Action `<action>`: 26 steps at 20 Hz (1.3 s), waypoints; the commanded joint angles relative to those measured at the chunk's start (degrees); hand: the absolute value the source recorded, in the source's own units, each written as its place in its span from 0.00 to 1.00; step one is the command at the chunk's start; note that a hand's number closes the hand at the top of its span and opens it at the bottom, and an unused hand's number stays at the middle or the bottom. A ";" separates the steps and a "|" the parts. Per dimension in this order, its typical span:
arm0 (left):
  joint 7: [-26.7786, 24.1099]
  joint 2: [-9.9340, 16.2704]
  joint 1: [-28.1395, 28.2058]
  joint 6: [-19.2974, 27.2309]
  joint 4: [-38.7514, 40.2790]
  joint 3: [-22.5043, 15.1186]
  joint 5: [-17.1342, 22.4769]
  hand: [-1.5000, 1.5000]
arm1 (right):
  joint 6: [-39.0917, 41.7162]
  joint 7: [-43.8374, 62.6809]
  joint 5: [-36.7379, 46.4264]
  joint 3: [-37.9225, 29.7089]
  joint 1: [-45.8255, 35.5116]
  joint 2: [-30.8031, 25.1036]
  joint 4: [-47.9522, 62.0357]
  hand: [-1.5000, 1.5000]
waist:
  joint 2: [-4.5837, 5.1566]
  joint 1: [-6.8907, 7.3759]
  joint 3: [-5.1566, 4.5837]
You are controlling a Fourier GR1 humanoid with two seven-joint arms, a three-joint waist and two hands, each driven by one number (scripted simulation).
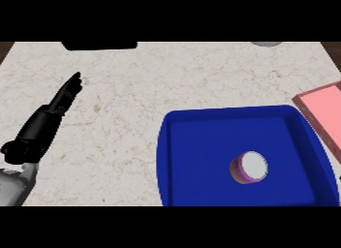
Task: Pick the can from the tray and place it in the cardboard box
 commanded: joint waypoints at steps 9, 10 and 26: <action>-0.84 -1.19 -2.27 -3.51 2.73 0.76 -1.14 0.50 | 12.84 10.69 12.83 0.62 6.34 -16.16 -15.92 0.00 | 0.30 1.35 -0.10; -2.15 -0.85 -1.91 -5.27 2.79 0.87 -0.41 0.50 | 12.28 13.56 15.71 4.59 5.71 -15.50 -18.15 0.00 | 0.46 2.27 -0.11; -0.43 -4.65 -6.02 -7.29 5.62 2.25 -3.41 0.50 | 24.27 60.50 20.68 35.33 -13.74 -8.29 -30.80 0.00 | 0.70 3.91 -0.10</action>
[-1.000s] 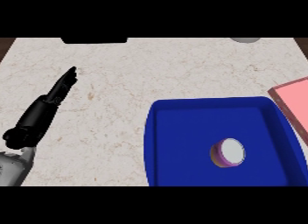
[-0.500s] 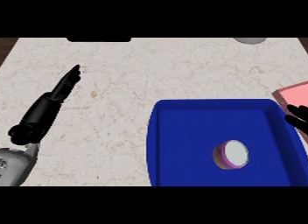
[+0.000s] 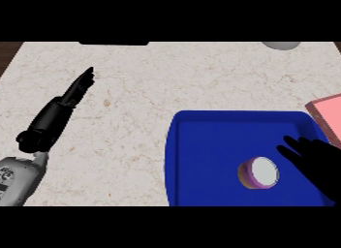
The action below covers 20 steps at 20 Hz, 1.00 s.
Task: Pick the can from the tray and place it in the cardboard box
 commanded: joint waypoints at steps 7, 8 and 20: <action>-1.38 0.16 3.51 -3.65 -1.36 4.17 -0.72 0.50 | 6.32 18.59 7.20 16.40 -12.35 16.79 4.67 0.00 | -0.19 -0.44 0.08; -2.05 -1.13 1.16 -3.57 2.11 3.93 -2.19 0.50 | 7.76 17.25 5.91 13.13 -10.17 13.95 2.41 0.00 | -0.18 -1.10 0.10; 1.73 -3.01 -0.09 -5.52 0.21 7.23 -3.75 0.50 | 7.00 12.52 22.98 19.51 -7.43 21.49 11.20 0.00 | -0.21 -1.30 0.16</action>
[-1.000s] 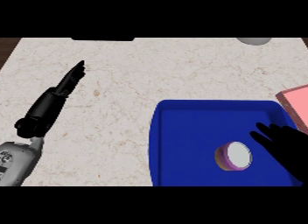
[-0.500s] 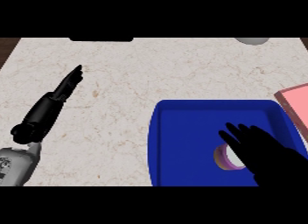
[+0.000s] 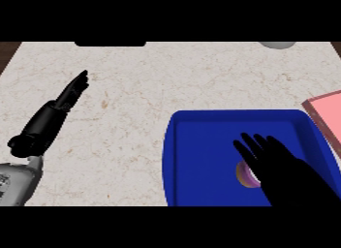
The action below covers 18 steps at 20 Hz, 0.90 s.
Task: Pick the can from the tray and place it in the cardboard box
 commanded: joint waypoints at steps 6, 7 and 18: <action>0.76 -2.23 1.54 -2.46 -2.35 2.46 -1.93 0.50 | 4.04 -0.85 8.87 -0.10 -0.13 7.06 7.69 0.00 | 0.02 0.02 0.01; 3.98 -2.91 1.75 -1.37 -4.78 1.75 -2.64 0.50 | 1.60 -2.12 11.76 1.64 2.28 6.97 8.64 0.00 | -0.01 0.00 0.03; -2.61 -3.95 0.00 -6.73 3.18 7.94 -4.91 0.50 | 2.67 -10.74 17.25 -2.35 7.20 11.05 12.05 0.00 | 0.03 -0.17 0.01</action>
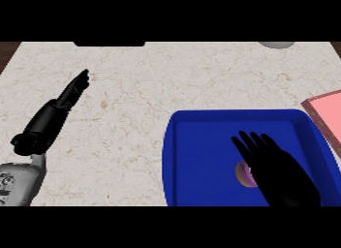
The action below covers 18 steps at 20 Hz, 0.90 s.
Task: Pick the can from the tray and place it in the cardboard box
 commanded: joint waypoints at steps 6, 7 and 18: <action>1.42 -3.32 2.08 -1.09 -2.77 0.36 -3.10 0.50 | -2.18 -4.10 8.81 -1.11 4.89 1.48 3.53 0.00 | -0.04 -0.03 0.00; -0.02 -0.37 1.99 -4.56 -2.53 2.92 -1.30 0.50 | 0.84 -6.37 6.57 -4.27 1.05 1.55 5.57 0.00 | -0.01 0.12 0.00; -1.37 -4.36 -0.30 -3.07 1.59 2.81 -5.24 0.50 | -8.51 -23.28 11.27 -4.24 0.57 0.91 14.64 1.00 | 0.07 0.09 0.02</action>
